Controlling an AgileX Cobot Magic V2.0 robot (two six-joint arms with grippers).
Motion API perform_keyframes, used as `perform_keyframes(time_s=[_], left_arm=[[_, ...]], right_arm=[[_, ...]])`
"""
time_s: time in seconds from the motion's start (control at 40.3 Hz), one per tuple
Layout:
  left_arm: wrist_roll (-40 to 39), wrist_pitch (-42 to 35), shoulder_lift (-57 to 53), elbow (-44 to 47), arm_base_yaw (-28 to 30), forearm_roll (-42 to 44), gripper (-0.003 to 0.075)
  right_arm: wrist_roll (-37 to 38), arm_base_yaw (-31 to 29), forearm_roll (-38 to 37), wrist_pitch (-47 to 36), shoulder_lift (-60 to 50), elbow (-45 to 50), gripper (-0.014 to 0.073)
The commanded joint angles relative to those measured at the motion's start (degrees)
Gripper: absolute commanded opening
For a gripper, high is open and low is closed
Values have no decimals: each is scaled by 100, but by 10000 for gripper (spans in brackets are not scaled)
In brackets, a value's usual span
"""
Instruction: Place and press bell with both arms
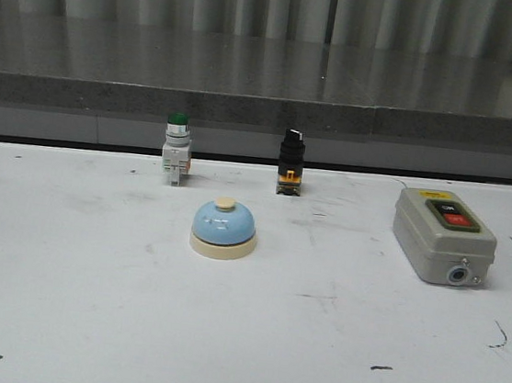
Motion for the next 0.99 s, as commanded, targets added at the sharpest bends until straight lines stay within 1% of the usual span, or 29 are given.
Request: perform_keyframes(time_s=[0.0, 0.223, 0.298, 0.397, 0.471, 0.62, 0.719, 0.843, 0.893, 0.967], left_arm=[[-51, -453, 54, -148, 12, -56, -20], [-51, -442, 54, -148, 12, -42, -20], [-51, -442, -53, -24, 12, 161, -20], [-51, -442, -333, 289, 116, 446, -20], [-51, -455, -575, 611, 238, 486, -20], [-51, -510, -547, 1033, 321, 500, -20], [-51, -673, -547, 1388, 326, 500, -20], [-51, -1503, -547, 1921, 326, 500, -20], [-51, -1244, -547, 1861, 326, 500, -20], [-51, -1302, -547, 1889, 326, 500, -20]], right_arm=[[-20, -46, -6, -440, 43, -154, -59], [-20, -46, -6, -440, 43, -154, -59], [-20, -46, -6, -440, 43, -154, -59], [-20, -46, -6, -440, 43, -154, -59], [-20, -46, -6, -440, 43, -154, -59], [-20, -46, -6, -412, 44, -154, -59], [-20, -46, -6, -412, 44, -154, -59], [-20, -46, -6, -413, 44, -154, -59], [-20, -41, -6, -413, 44, -154, -59], [-20, -41, -6, -413, 44, -154, -59]])
